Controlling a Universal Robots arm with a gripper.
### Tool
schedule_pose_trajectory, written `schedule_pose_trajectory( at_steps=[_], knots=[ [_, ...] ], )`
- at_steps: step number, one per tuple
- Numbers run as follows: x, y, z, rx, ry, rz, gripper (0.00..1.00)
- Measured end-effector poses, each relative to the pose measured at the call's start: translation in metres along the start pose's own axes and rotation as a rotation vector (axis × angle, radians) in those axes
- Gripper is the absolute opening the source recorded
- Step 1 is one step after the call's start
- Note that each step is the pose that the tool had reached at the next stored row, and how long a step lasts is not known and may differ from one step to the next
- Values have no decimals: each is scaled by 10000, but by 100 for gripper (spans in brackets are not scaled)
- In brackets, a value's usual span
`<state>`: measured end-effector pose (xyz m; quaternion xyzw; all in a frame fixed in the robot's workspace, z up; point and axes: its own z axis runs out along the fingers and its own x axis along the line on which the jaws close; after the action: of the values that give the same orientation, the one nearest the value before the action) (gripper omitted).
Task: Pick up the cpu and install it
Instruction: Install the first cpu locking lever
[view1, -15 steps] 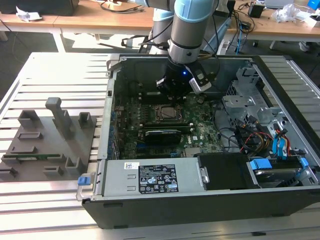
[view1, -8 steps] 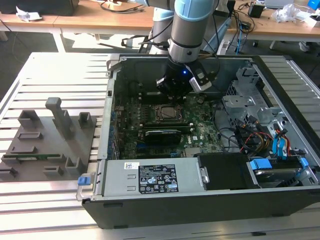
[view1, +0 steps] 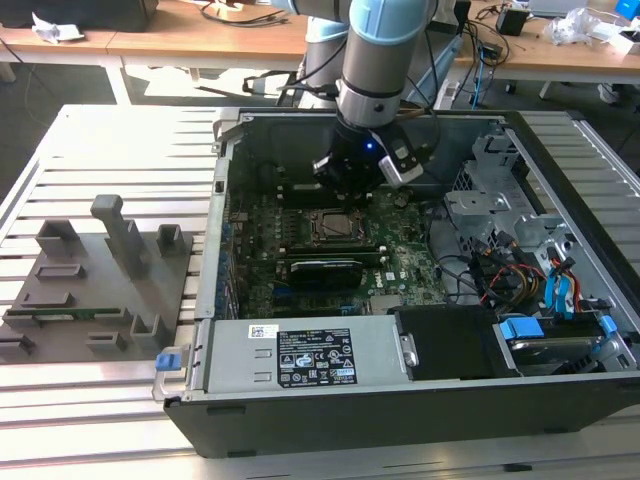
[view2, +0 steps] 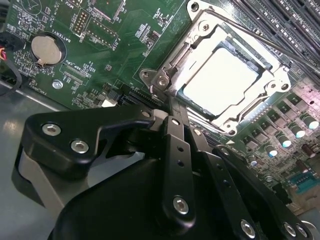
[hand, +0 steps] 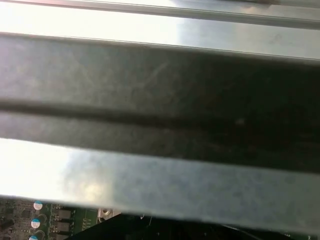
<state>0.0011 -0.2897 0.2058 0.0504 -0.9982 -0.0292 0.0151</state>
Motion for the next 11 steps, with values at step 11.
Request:
schedule_pose_trajectory(
  at_steps=[11],
  knots=[
    [-24, -5, 31, 6, 18, 1, 11]
  ],
)
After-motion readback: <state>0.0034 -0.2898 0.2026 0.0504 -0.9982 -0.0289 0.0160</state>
